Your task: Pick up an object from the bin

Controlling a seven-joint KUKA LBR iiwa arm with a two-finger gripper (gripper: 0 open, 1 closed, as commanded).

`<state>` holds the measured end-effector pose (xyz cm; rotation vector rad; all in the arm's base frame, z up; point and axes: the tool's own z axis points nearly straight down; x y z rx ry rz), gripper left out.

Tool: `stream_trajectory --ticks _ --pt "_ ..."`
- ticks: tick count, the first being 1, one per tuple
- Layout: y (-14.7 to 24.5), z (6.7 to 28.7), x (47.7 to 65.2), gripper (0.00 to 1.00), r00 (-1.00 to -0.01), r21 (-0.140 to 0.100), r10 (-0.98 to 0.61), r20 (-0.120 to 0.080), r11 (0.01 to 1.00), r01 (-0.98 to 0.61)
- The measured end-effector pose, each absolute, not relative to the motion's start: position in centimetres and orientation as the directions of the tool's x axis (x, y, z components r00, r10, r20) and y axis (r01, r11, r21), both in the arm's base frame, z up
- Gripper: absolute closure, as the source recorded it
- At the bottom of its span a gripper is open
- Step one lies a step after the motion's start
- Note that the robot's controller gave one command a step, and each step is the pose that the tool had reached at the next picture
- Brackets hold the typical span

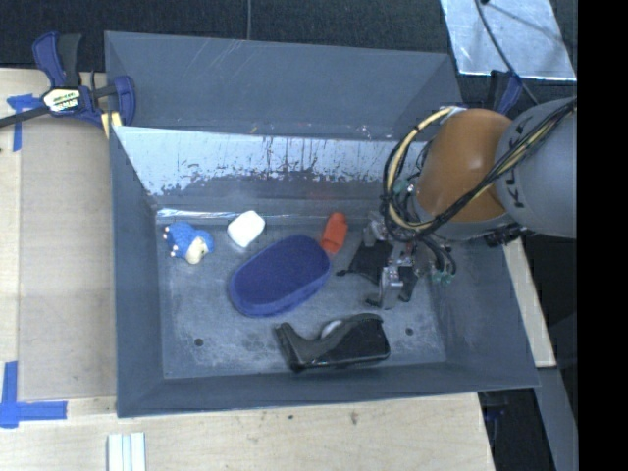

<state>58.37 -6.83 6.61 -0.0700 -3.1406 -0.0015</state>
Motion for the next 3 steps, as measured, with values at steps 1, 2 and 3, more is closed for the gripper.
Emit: stream_trajectory --ticks 1,2,3 --pt "-6.7 10.1 58.1 0.0 -0.953 0.001 0.304 -0.007 0.953 0.304" --pt "-8.1 10.8 59.4 0.0 -0.909 0.001 0.416 -0.006 0.909 0.416" --pt "-8.2 6.9 59.1 0.0 -0.787 0.0 0.617 0.001 0.787 0.617"
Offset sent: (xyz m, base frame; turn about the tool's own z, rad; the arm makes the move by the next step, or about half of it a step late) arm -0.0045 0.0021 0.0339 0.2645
